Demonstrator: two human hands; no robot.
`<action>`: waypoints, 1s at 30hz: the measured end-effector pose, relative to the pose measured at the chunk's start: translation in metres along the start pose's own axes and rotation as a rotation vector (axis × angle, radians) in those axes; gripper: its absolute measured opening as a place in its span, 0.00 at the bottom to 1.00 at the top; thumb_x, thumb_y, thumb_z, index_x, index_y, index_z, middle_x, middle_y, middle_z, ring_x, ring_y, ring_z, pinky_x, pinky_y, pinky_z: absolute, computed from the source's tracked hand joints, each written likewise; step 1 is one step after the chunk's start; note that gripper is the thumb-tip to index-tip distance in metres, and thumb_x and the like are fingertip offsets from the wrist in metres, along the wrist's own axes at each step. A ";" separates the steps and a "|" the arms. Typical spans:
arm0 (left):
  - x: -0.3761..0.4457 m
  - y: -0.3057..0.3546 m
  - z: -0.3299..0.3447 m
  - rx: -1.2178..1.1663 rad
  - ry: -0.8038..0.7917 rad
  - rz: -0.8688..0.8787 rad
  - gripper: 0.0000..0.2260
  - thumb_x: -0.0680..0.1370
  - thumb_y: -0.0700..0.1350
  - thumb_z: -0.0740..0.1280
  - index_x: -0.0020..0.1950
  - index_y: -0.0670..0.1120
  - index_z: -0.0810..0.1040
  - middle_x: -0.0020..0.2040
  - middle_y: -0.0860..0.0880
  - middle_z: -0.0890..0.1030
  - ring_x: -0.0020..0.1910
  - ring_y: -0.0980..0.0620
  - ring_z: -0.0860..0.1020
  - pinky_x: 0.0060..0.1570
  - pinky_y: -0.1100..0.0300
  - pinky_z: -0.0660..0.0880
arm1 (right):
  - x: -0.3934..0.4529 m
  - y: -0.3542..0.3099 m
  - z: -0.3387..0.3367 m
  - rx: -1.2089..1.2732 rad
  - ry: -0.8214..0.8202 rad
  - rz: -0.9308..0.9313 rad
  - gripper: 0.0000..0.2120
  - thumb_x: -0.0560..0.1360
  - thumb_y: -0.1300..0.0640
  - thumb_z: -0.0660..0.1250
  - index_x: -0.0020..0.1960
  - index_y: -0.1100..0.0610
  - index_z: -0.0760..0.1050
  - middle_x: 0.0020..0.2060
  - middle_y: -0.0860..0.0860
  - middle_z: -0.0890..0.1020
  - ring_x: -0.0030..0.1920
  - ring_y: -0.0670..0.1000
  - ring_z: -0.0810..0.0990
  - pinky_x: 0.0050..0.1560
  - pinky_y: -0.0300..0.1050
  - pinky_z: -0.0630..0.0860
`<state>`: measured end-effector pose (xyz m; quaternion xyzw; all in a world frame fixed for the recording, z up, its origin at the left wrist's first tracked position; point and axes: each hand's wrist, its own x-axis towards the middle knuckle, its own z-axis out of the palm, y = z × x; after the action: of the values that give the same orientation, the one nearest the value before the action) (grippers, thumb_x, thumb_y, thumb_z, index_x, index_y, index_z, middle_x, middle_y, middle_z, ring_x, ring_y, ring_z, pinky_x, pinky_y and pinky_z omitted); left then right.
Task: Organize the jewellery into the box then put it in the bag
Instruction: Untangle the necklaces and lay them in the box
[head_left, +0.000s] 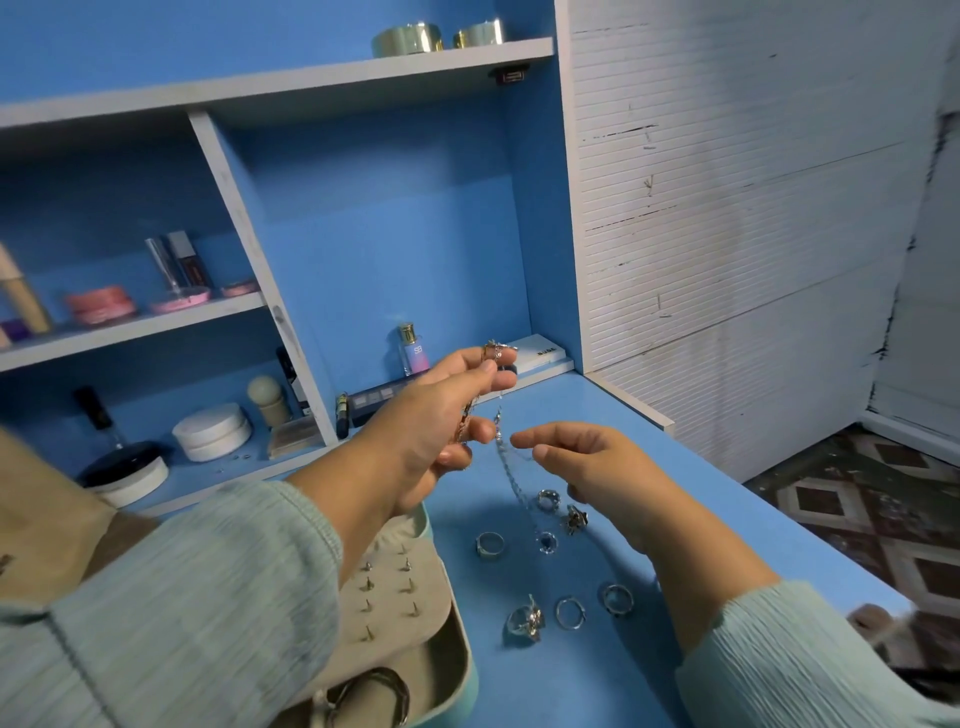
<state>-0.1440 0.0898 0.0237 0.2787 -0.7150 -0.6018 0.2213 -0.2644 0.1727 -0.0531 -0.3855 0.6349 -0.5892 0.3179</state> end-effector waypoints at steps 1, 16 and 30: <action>0.000 0.001 0.000 0.001 -0.010 -0.003 0.10 0.82 0.49 0.56 0.50 0.53 0.76 0.58 0.50 0.77 0.25 0.58 0.68 0.17 0.71 0.55 | 0.000 0.001 0.000 -0.027 0.011 0.004 0.09 0.78 0.58 0.62 0.51 0.49 0.80 0.40 0.39 0.80 0.38 0.32 0.76 0.34 0.27 0.68; -0.010 0.000 0.004 -0.025 -0.198 -0.132 0.14 0.81 0.53 0.54 0.51 0.52 0.77 0.56 0.49 0.79 0.26 0.58 0.68 0.17 0.71 0.53 | 0.000 -0.003 0.004 0.066 0.094 -0.053 0.07 0.75 0.57 0.66 0.38 0.54 0.79 0.31 0.48 0.77 0.27 0.40 0.70 0.27 0.28 0.65; -0.016 0.009 -0.007 0.031 -0.155 -0.087 0.10 0.81 0.50 0.56 0.55 0.52 0.76 0.53 0.50 0.81 0.25 0.58 0.67 0.17 0.71 0.55 | 0.005 0.002 0.000 0.063 0.162 0.032 0.11 0.79 0.53 0.61 0.40 0.55 0.75 0.27 0.45 0.79 0.30 0.46 0.67 0.32 0.38 0.64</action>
<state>-0.1286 0.0960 0.0341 0.2655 -0.7263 -0.6196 0.1346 -0.2667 0.1681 -0.0545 -0.3163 0.6457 -0.6332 0.2867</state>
